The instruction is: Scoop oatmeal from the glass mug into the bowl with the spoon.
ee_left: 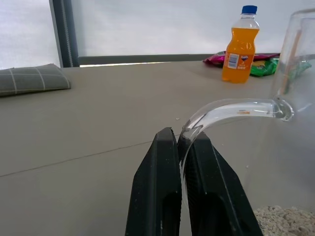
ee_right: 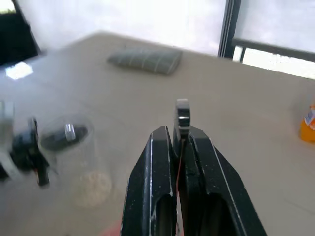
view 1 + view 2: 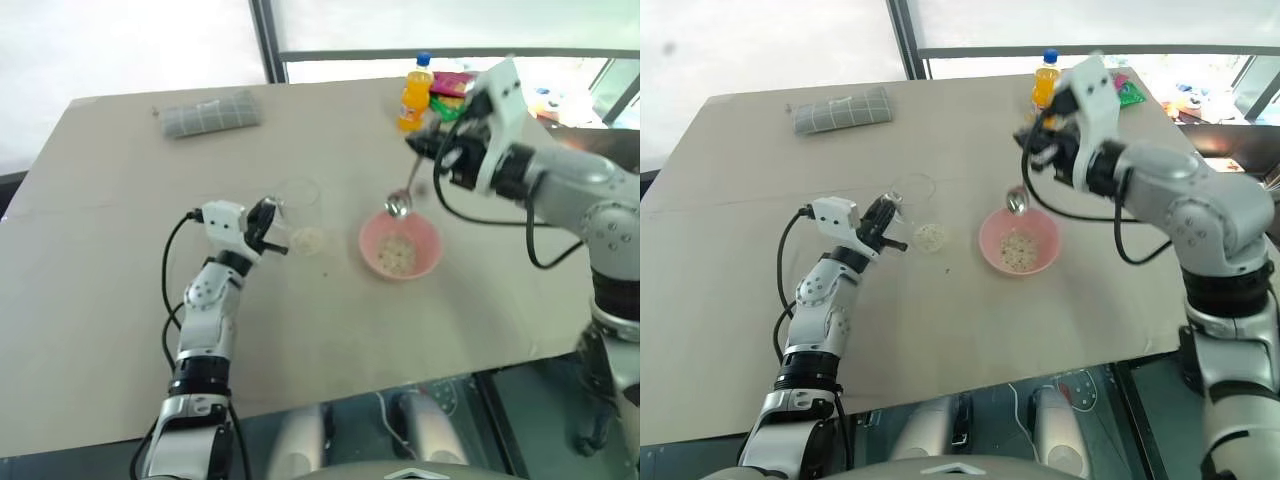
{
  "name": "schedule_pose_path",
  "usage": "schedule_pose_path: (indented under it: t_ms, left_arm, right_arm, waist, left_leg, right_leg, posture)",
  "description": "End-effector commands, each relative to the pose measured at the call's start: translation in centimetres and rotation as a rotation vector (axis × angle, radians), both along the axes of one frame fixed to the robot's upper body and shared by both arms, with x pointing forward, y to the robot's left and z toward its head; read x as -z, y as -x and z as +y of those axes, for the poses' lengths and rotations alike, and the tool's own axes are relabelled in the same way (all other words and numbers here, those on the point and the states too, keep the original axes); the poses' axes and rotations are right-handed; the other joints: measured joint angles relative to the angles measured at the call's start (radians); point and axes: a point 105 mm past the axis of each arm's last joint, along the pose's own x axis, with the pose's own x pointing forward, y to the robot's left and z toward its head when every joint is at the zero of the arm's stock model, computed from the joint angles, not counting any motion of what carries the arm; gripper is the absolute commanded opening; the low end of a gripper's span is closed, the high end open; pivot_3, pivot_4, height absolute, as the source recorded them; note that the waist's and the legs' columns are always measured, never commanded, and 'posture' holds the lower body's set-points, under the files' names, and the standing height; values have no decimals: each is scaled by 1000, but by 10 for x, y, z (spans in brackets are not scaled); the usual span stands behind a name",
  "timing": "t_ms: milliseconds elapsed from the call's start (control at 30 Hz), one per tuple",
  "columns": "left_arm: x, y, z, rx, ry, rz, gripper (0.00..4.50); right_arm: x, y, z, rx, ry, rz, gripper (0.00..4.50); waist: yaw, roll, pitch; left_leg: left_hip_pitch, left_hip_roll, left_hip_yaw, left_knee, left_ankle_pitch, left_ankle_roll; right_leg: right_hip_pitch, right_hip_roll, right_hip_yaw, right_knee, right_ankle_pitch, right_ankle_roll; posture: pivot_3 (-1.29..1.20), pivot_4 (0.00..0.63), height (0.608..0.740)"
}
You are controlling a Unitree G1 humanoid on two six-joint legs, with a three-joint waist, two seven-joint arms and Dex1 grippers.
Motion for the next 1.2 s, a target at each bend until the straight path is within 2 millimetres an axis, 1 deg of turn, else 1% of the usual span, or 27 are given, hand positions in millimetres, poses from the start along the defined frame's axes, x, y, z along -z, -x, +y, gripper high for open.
schedule_pose_path:
  t_ms: [33,100,167,333,467,567,633,700,733,867,967,1100,1167,1200]
  left_arm:
    - [-7,0,-4,4,-3,-27,70]
    - [-7,-1,-7,10,-3,-28,70]
    - [-7,-1,-10,24,-6,-30,70]
    - [-5,-2,-15,35,-2,-24,70]
    - [-6,-2,-16,36,-1,-26,70]
    - [-6,-3,-14,26,-2,-27,70]
    - [-6,-3,-13,19,-2,-27,70]
    - [-6,-3,-13,19,0,-25,0]
    - [-6,-3,-13,20,1,-25,0]
    - [-5,-3,-13,23,7,-22,0]
    - [-5,-3,-12,26,10,-21,0]
    - [-6,-3,-13,37,10,-27,0]
    - [-6,-3,-13,40,5,-30,714]
    - [-6,-2,-13,43,5,-30,732]
  right_arm:
    - [-35,3,3,-25,-191,-8,0]
    - [-41,2,15,-57,-242,10,0]
    - [-40,1,29,-87,-267,28,0]
    - [-16,-8,54,-114,-262,84,0]
    - [-6,-5,70,-163,-249,105,0]
    - [10,-2,82,-193,-188,122,0]
    - [15,-1,86,-200,-170,125,0]
    - [19,-4,86,-178,-139,106,750]
    - [19,-5,86,-169,-134,96,1027]
    - [10,-11,84,-136,-173,62,2696]
    - [6,-14,79,-119,-181,36,2696]
    - [6,-16,73,-98,-181,27,2696]
    - [7,-17,70,-91,-181,26,2728]
    - [8,-17,69,-89,-180,25,2728]
  waist:
    - [0,0,0]
    - [1,0,0]
    - [1,0,0]
    - [1,0,0]
    - [-1,0,0]
    - [-1,0,0]
    - [-2,0,0]
    - [-2,0,0]
    - [-2,0,0]
    - [-2,0,0]
    - [-2,0,0]
    - [-2,0,0]
    - [-2,0,0]
    - [-2,0,0]
  left_leg:
    - [0,0,0,0,0,0]
    - [0,0,0,0,0,0]
    - [-1,-1,0,0,0,0]
    - [-1,-3,0,0,0,0]
    - [-1,-3,0,0,0,0]
    - [-1,-4,0,0,0,0]
    - [-1,-4,0,0,0,0]
    - [-1,-4,0,0,0,0]
    - [-1,-4,0,0,0,0]
    - [-1,-4,-1,0,0,0]
    - [-1,-4,0,0,0,0]
    - [-1,-4,0,0,0,0]
    - [-1,-4,0,0,0,0]
    - [-1,-4,0,0,0,0]
  right_leg:
    - [0,0,0,0,0,0]
    - [0,0,-1,0,0,0]
    - [0,0,-1,0,0,0]
    - [0,0,-1,0,0,0]
    - [0,0,-1,0,0,0]
    - [0,0,-1,0,0,0]
    - [0,0,-1,0,0,0]
    - [0,0,-1,0,0,0]
    - [0,0,-1,0,0,0]
    - [0,0,-1,0,0,0]
    - [0,0,-1,0,0,0]
    - [0,0,-1,0,0,0]
    - [0,0,-1,0,0,0]
    - [0,0,-1,0,0,0]
  posture:
    - [0,150,740]
    - [0,150,740]
    - [0,150,740]
    - [0,150,740]
    - [0,150,740]
    - [0,150,740]
    - [0,150,740]
    - [0,150,740]
    - [0,150,740]
    - [0,150,740]
    - [0,150,740]
    - [0,150,740]
    - [0,150,740]
    - [0,150,740]
